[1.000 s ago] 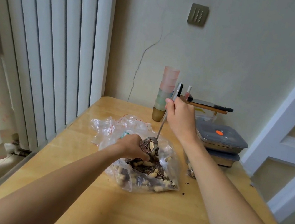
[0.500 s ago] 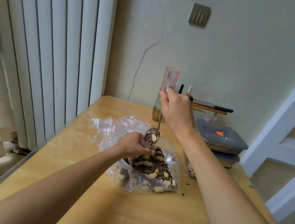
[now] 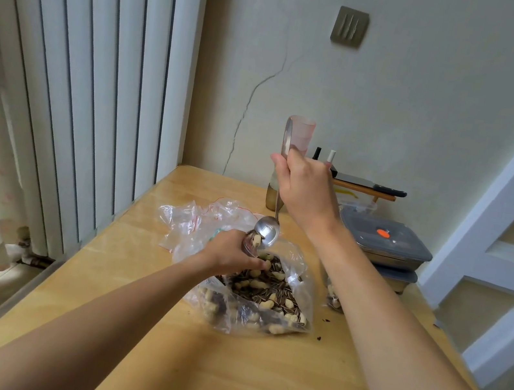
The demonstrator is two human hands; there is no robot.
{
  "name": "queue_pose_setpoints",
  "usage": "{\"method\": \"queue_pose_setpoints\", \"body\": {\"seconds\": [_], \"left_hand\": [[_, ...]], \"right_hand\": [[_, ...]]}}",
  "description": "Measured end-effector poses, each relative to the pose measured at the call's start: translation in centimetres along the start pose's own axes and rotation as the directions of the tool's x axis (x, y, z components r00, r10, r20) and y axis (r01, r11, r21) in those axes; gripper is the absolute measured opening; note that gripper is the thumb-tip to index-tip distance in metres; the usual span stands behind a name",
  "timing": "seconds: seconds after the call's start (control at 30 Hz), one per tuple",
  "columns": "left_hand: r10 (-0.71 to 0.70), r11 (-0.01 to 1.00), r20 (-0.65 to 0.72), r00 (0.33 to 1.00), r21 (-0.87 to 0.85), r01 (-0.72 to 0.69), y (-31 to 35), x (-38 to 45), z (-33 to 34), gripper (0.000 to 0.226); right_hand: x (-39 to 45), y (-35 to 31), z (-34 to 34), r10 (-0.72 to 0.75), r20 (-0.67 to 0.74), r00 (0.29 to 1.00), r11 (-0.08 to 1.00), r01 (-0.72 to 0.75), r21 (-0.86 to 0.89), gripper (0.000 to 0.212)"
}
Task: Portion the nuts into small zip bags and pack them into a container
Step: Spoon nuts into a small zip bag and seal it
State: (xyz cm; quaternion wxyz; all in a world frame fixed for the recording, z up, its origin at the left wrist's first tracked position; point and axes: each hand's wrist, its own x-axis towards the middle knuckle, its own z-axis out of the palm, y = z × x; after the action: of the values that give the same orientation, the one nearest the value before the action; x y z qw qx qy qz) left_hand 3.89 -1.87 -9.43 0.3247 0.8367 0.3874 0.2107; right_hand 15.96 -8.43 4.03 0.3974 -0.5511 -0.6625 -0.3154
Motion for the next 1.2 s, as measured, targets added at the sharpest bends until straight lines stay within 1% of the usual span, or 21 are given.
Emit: {"method": "queue_pose_setpoints", "body": {"seconds": [0.07,0.2,0.27,0.37,0.47,0.6,0.63,0.7,0.77,0.83,0.9,1.0,1.07,1.17,1.2], "left_hand": [[0.006,1.000,-0.006,1.000,0.004,-0.006,0.2,-0.1,-0.1,0.041],[0.034,0.999,-0.025,0.999,0.020,-0.033,0.0,-0.1,-0.3,0.044],[0.056,0.998,-0.035,0.998,0.021,-0.055,-0.1,-0.2,-0.3,0.041],[0.106,0.994,-0.049,0.993,0.027,-0.105,-0.2,-0.3,-0.3,0.041],[0.135,0.991,-0.060,0.989,0.031,-0.133,-0.6,-0.3,-0.4,0.045],[0.123,0.992,-0.059,0.991,0.035,-0.121,-0.8,-0.3,-0.5,0.041],[0.117,0.993,-0.062,0.991,0.036,-0.115,-0.9,-0.3,-0.6,0.041],[0.108,0.993,-0.087,0.990,0.047,-0.104,-1.1,-0.2,-0.6,0.040],[0.102,0.993,-0.137,0.985,0.066,-0.093,-1.2,-0.1,-0.7,0.038],[0.094,0.993,-0.175,0.980,0.089,-0.079,-1.2,0.0,-0.8,0.037],[0.085,0.990,-0.150,0.985,0.125,-0.066,-1.2,0.1,-0.8,0.039],[0.042,0.986,-0.056,0.998,0.164,-0.033,-1.3,0.2,-0.4,0.050],[0.021,0.987,-0.032,0.999,0.162,-0.016,-1.3,0.2,0.0,0.059],[-0.010,0.994,-0.014,1.000,0.111,0.011,-1.2,0.0,0.4,0.072],[-0.020,0.996,-0.014,1.000,0.085,0.021,-1.2,0.0,0.5,0.072]], "right_hand": [[-0.1,-0.1,0.0,-0.002,0.018,1.000,1.000,0.002,-0.001,0.032],[-0.1,0.0,0.0,-0.011,0.042,0.999,1.000,0.010,0.017,0.033],[-0.1,0.1,0.0,-0.029,0.056,0.998,0.999,0.027,0.027,0.033],[-0.1,0.0,-0.2,-0.044,0.057,0.997,0.998,0.042,0.040,0.033],[-0.2,-0.1,-0.2,-0.033,0.044,0.998,0.999,0.033,-0.009,0.034],[-0.4,-0.3,-0.4,0.001,0.019,1.000,0.998,0.000,-0.070,0.032],[-0.6,-0.1,-0.4,0.013,0.040,0.999,0.996,-0.010,-0.087,0.032],[-1.0,0.4,0.1,0.070,0.139,0.988,0.990,-0.052,-0.130,0.030],[-1.8,1.1,0.6,0.162,0.267,0.950,0.979,-0.120,-0.166,0.028],[-2.6,1.5,0.8,0.209,0.353,0.912,0.967,-0.138,-0.215,0.022],[-3.3,1.7,0.7,0.241,0.396,0.886,0.951,-0.134,-0.279,0.017],[-4.1,1.8,0.6,0.256,0.414,0.874,0.925,-0.097,-0.368,0.025],[-4.6,1.9,0.7,0.248,0.385,0.889,0.920,-0.092,-0.381,0.025],[-5.6,2.0,1.1,0.168,0.326,0.930,0.924,-0.033,-0.380,0.011],[-6.0,2.0,1.4,0.152,0.314,0.937,0.929,-0.027,-0.369,0.008]]}}
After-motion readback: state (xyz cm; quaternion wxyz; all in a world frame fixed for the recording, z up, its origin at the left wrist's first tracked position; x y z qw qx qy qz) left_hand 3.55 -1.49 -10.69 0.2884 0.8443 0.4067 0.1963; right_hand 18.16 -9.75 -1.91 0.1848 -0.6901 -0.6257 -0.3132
